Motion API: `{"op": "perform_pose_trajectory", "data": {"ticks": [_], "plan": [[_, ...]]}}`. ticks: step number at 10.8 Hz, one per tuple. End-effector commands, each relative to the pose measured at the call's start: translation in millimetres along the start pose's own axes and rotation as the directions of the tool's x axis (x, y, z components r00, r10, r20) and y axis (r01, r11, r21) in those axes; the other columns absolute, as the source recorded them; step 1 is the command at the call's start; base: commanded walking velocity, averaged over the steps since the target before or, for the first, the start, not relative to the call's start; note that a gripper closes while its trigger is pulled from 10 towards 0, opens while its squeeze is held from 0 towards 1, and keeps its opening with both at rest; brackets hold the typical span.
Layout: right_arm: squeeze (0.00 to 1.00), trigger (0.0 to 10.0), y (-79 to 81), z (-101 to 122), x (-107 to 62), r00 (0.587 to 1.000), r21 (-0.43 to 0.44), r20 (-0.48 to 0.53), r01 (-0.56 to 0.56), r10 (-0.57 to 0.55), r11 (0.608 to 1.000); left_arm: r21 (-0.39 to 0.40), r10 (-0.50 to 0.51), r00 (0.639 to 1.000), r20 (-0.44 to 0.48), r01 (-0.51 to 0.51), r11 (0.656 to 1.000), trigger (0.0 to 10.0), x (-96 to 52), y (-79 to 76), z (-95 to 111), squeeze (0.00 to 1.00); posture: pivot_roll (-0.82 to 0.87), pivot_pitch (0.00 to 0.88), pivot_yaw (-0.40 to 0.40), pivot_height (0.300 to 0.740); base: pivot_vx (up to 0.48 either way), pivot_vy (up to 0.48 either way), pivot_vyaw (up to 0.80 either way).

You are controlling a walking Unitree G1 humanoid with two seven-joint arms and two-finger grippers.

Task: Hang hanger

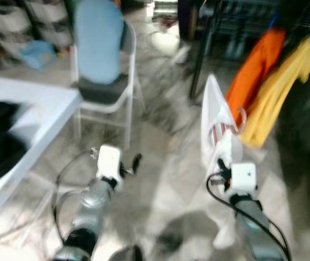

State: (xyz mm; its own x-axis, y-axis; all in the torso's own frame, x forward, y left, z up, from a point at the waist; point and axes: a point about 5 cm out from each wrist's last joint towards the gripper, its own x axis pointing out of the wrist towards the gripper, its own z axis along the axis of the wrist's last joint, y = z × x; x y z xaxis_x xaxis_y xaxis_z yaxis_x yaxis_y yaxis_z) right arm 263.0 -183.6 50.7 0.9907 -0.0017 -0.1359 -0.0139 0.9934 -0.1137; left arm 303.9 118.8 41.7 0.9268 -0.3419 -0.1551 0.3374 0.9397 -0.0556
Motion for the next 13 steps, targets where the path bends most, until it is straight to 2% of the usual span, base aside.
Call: {"op": "perform_pose_trajectory", "data": {"ticks": [1, 2, 8, 13], "plan": [[0.00, 10.0, 0.1, 15.6, 4.0, 0.997, -0.003, 0.073, -0.003, 0.003, 1.000, 0.010, -0.006, 1.000, 0.024, 0.005, 1.000, 10.0, 0.8, 4.7, 6.0, 0.00, -0.13, 0.112, 0.042, 0.740, 0.000, 0.000, 0.00], [0.00, 10.0, -0.5, 16.5, 5.1, 0.997, -0.018, 0.075, -0.002, 0.003, 1.000, 0.022, -0.014, 0.999, 0.039, 0.013, 1.000, 10.0, 2.5, 4.3, 9.7, 0.00, -0.13, 0.109, 0.044, 0.740, 0.000, 0.000, 0.00], [0.00, 10.0, 5.1, 18.2, 5.3, 0.996, -0.031, 0.083, -0.025, 0.027, 0.999, 0.027, -0.048, 0.997, 0.054, 0.047, 0.999, 10.0, 6.1, -3.1, 12.8, 0.00, -0.13, 0.114, 0.048, 0.740, 0.000, -0.042, 0.78], [0.00, 10.0, 7.3, 17.9, 5.7, 0.996, -0.025, 0.080, -0.041, 0.043, 0.999, 0.030, -0.054, 0.997, 0.049, 0.052, 0.998, 10.0, 6.6, -3.9, 11.9, 0.00, -0.13, 0.111, 0.045, 0.740, 0.000, -0.303, 0.00]]}}
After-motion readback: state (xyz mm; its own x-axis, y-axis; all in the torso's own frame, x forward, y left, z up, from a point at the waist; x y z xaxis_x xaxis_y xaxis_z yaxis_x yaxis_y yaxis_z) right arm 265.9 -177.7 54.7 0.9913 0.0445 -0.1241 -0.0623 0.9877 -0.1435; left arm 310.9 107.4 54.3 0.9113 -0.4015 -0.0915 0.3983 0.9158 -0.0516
